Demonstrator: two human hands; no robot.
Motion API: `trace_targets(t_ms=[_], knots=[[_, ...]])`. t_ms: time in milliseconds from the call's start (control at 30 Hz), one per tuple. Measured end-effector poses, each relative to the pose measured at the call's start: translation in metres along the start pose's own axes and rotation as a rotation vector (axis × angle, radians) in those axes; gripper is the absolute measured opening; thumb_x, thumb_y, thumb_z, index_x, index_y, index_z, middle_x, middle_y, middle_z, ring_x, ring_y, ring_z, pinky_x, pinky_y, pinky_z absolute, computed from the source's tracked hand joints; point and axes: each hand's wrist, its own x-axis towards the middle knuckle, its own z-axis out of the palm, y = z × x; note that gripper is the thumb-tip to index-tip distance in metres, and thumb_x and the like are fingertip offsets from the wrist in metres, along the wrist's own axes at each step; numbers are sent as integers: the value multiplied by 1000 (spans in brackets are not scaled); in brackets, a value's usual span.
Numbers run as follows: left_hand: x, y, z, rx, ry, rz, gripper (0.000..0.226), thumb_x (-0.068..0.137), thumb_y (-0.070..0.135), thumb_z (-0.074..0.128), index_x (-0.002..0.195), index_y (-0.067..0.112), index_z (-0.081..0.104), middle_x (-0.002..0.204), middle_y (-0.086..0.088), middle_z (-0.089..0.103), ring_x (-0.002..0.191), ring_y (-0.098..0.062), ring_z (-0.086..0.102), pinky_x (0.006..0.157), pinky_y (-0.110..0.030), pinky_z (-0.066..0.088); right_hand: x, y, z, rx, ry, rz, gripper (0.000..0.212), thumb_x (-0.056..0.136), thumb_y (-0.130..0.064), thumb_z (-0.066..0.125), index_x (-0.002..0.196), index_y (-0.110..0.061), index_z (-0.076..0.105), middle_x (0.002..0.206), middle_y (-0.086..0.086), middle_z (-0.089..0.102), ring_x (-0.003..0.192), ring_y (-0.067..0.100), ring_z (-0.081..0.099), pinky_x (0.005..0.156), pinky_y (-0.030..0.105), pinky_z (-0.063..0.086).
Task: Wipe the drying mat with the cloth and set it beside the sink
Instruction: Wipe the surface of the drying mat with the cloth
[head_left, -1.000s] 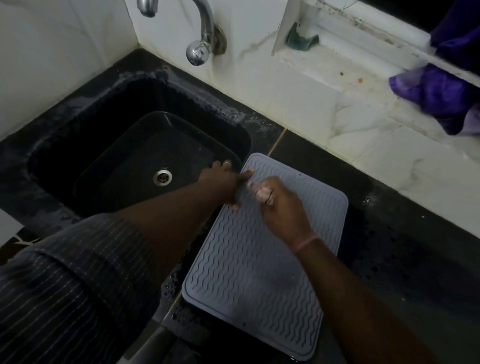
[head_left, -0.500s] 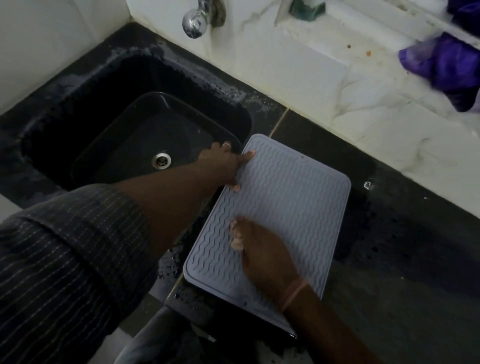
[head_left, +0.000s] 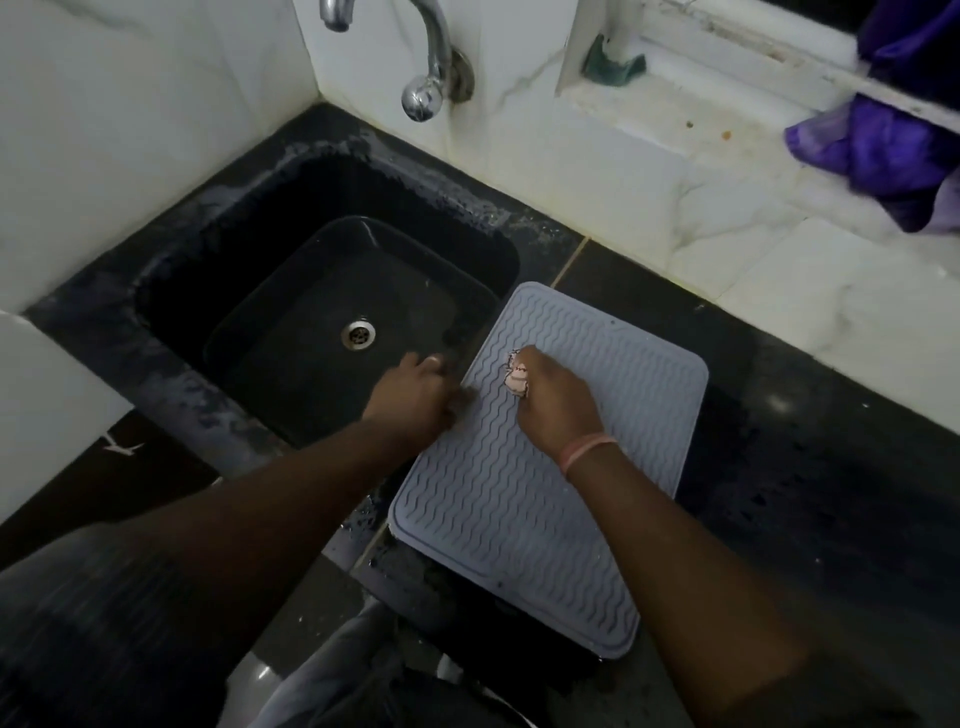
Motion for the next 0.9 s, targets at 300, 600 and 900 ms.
trace_targets(t_ms=[300, 600, 900], knots=[[-14, 25, 3, 216, -120, -124, 81, 96, 53, 59, 161, 47, 11, 162, -18, 24, 143, -40, 30, 107, -53, 39, -52, -20, 11, 4, -4, -67, 27, 91, -10, 67, 113, -21, 57, 95, -3, 66, 88, 16, 66, 75, 26, 53], [-21, 25, 12, 135, -87, -169, 76, 98, 53, 58, 159, 50, 14, 160, -18, 28, 142, -40, 32, 108, -53, 39, -141, -62, 25, 181, -263, -183, 31, 87, -7, 64, 117, -16, 64, 110, 1, 73, 102, 19, 70, 88, 24, 52], [-86, 14, 40, -181, 45, -223, 45, 100, 38, 57, 144, 39, 53, 135, -3, 50, 118, -25, 47, 91, -40, 52, -49, -26, -7, 119, -9, 91, 24, 93, -10, 66, 109, -21, 53, 93, -3, 64, 88, 17, 64, 72, 28, 47]])
